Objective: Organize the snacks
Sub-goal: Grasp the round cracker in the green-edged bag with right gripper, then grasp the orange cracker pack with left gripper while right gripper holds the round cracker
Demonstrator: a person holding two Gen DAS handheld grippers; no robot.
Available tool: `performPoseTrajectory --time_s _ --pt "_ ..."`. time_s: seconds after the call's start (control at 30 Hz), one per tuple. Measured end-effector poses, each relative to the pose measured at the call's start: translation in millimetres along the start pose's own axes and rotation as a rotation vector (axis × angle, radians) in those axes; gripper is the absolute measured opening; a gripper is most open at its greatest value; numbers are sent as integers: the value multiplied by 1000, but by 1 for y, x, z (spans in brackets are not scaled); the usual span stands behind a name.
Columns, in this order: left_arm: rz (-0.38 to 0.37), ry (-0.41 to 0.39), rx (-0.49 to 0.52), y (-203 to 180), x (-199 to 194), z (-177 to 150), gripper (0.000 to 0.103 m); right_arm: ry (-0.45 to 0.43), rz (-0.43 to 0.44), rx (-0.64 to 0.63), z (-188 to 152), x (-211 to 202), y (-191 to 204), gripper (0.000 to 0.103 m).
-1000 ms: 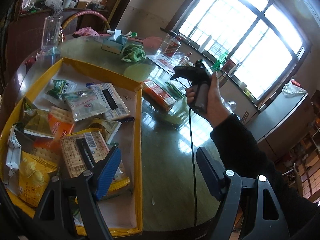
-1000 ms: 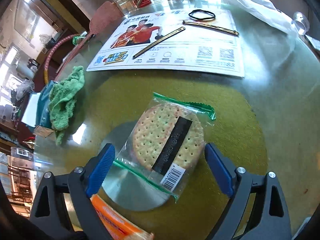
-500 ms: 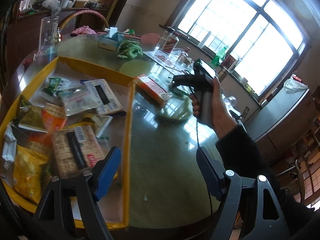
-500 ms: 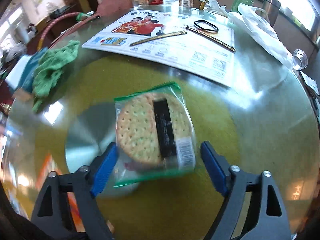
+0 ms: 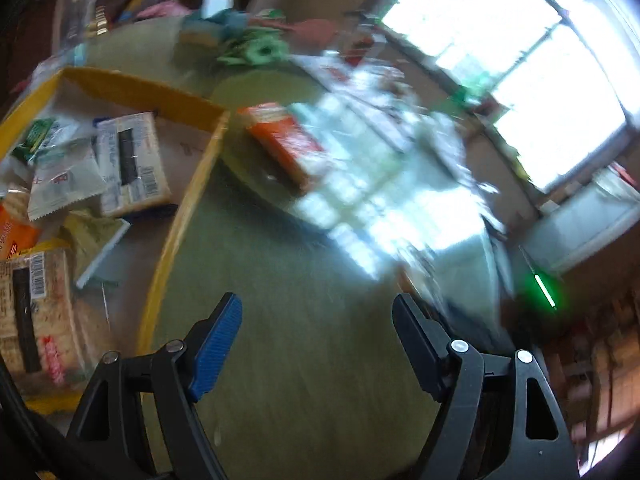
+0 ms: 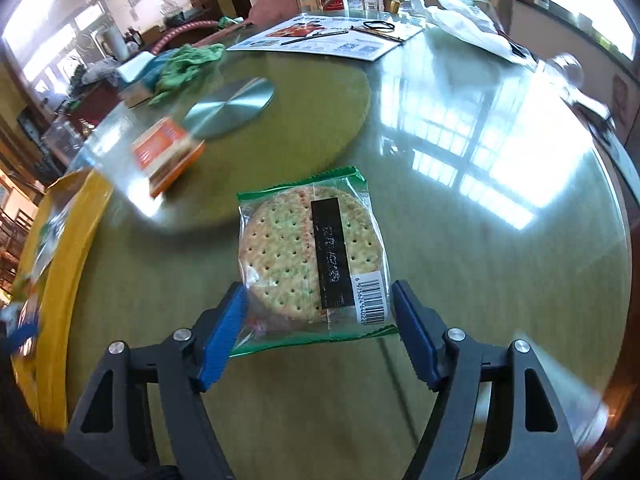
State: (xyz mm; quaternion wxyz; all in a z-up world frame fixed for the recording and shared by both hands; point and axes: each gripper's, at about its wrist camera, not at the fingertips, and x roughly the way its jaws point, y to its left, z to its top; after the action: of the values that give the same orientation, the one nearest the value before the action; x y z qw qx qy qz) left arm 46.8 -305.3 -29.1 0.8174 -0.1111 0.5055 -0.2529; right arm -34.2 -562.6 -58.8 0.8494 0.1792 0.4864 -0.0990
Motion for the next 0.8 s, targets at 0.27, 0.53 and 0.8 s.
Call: performPoseTrajectory --time_s 0.27,0.53,0.8 --pt "148 -18 -107 -21 62 66 78 -61 -64 27 -54 -30 -1 73" --pt "338 -24 -63 -42 119 114 78 -105 -90 2 -61 -32 0 75" --pt "511 13 25 -50 156 119 73 -119 -90 2 -66 -34 0 75"
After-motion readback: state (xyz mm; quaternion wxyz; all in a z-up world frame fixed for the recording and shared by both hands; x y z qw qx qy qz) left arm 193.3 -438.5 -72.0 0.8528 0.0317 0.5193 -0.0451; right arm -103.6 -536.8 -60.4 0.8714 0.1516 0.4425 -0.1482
